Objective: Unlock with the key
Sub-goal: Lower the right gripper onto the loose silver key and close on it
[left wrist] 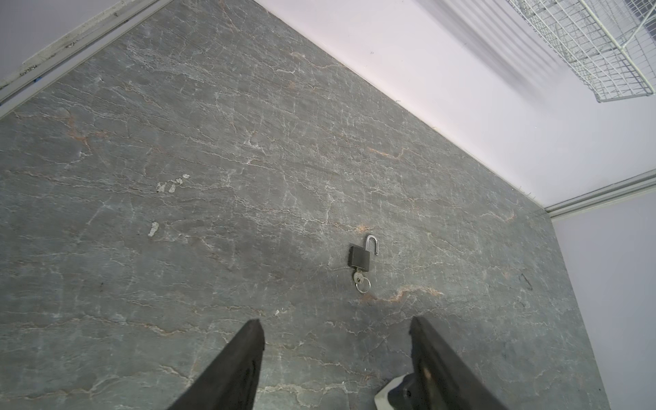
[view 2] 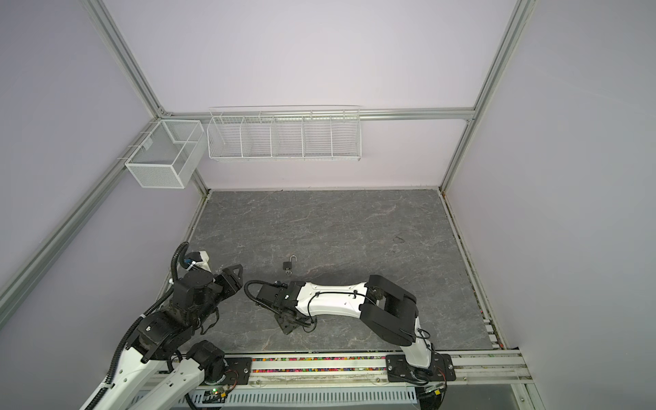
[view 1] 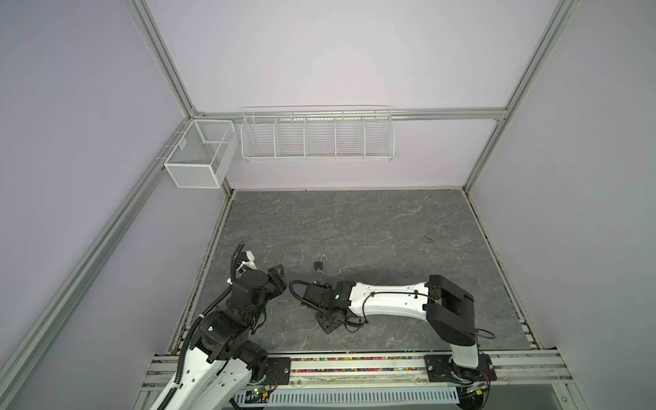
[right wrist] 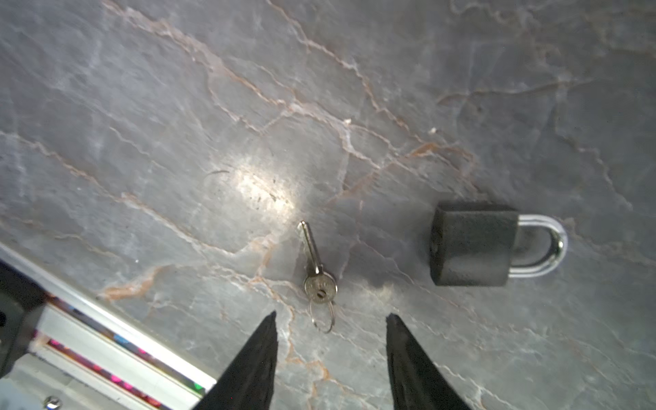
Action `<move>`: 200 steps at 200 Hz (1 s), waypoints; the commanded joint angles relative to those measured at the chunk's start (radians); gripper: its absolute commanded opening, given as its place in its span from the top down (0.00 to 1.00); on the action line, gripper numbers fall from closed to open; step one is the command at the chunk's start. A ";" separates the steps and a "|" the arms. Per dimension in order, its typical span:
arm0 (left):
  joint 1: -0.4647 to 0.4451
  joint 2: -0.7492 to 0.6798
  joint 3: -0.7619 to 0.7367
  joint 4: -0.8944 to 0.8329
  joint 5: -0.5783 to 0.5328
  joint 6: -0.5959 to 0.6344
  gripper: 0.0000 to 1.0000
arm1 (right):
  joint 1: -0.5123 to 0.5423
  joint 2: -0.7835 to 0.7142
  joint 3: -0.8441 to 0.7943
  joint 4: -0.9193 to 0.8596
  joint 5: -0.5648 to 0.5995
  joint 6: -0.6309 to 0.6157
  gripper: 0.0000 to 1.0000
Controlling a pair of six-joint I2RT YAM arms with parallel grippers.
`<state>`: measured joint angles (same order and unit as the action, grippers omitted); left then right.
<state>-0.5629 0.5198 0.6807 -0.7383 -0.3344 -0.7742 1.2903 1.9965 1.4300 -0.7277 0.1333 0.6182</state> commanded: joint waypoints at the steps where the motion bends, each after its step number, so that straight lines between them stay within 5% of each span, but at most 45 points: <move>1: 0.004 -0.009 -0.009 -0.019 -0.015 -0.013 0.34 | 0.000 0.032 0.020 -0.003 -0.008 -0.034 0.53; 200: 0.004 0.002 -0.018 -0.007 -0.014 -0.013 0.34 | -0.017 0.065 -0.013 0.034 -0.020 -0.052 0.77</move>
<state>-0.5629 0.5228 0.6804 -0.7383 -0.3367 -0.7746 1.2762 2.0338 1.4334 -0.7017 0.1322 0.5678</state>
